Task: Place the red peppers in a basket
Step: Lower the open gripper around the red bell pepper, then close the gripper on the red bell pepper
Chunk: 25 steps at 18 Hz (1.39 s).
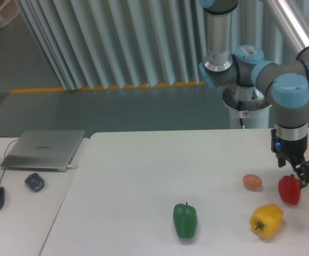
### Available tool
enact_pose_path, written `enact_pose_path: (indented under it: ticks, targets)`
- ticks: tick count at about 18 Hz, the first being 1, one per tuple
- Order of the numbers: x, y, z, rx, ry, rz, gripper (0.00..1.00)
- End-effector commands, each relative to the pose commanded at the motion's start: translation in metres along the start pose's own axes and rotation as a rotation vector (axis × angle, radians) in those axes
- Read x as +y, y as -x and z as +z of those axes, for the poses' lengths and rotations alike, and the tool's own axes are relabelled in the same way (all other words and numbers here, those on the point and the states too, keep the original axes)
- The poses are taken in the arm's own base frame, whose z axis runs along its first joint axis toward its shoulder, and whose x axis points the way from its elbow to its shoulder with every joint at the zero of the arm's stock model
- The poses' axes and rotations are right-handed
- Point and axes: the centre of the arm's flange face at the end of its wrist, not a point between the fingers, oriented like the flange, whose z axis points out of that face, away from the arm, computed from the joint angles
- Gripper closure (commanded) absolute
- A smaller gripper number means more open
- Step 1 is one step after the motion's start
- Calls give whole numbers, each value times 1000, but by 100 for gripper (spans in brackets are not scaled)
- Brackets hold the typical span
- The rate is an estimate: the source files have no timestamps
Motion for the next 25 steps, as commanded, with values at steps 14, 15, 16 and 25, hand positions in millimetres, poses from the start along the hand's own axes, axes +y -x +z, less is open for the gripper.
enact_pose_path:
  ticks: [14, 15, 16, 25]
  targets:
    - [-20, 23, 7, -36, 3, -367, 0]
    - [-20, 22, 10, -36, 12, -359, 0]
    - [-21, 23, 15, -31, 19, -357, 0]
    - [-37, 9, 45, -43, 140, -298, 0]
